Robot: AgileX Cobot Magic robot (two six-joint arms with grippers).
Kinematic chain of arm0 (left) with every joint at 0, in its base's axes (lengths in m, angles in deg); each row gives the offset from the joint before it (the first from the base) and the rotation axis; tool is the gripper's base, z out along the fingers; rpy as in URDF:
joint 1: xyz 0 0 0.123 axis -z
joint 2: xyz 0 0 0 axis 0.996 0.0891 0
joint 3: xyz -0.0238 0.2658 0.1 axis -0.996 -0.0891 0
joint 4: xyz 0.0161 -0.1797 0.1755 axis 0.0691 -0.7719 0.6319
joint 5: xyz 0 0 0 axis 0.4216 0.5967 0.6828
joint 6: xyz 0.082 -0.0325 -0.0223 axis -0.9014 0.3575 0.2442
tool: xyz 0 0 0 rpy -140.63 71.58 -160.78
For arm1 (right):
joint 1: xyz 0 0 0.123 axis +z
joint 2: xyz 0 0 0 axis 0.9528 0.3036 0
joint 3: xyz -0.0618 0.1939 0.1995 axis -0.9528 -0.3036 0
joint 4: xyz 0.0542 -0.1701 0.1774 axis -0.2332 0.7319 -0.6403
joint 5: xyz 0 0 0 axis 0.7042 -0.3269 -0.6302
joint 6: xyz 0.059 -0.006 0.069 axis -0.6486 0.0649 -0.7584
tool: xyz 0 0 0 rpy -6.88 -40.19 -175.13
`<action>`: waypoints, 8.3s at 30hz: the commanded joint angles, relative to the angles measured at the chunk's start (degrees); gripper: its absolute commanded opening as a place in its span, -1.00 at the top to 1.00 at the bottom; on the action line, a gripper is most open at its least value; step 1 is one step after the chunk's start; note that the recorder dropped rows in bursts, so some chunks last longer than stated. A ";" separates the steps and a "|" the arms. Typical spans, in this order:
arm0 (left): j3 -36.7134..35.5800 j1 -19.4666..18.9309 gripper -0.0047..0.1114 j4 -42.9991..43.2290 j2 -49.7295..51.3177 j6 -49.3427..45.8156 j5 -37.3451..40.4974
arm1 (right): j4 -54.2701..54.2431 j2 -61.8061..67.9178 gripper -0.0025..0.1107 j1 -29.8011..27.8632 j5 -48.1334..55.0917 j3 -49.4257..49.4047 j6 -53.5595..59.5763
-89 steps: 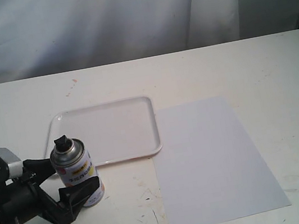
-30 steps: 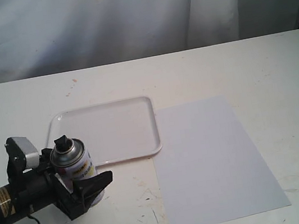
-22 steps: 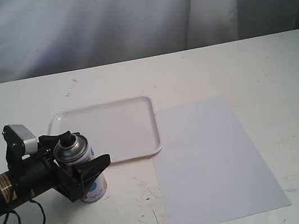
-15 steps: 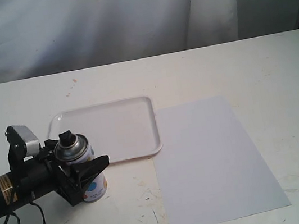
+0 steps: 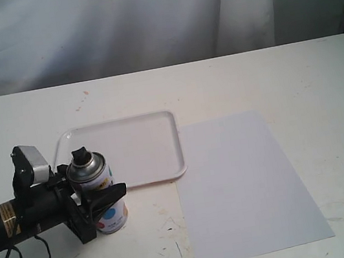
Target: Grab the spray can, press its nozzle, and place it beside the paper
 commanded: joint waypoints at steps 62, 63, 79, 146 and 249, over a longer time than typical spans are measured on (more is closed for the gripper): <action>14.16 29.52 0.92 -2.13 -27.45 20.28 66.10 | -0.01 -0.31 0.96 -0.48 -1.49 -0.22 0.10; 14.16 29.82 0.92 -2.13 -27.45 20.28 65.99 | -0.82 -0.31 0.96 -0.48 -2.84 -0.22 -0.01; 19.20 33.78 0.92 1.71 -23.74 19.92 75.58 | -5.05 -0.31 0.96 -0.48 -24.42 -0.22 -0.43; 45.09 48.13 0.92 1.51 -0.34 3.49 102.07 | -63.07 101.98 0.96 -7.61 40.13 67.99 34.15; 50.18 48.13 0.92 3.24 6.93 5.02 98.05 | -77.19 110.67 0.96 0.11 37.19 58.26 48.88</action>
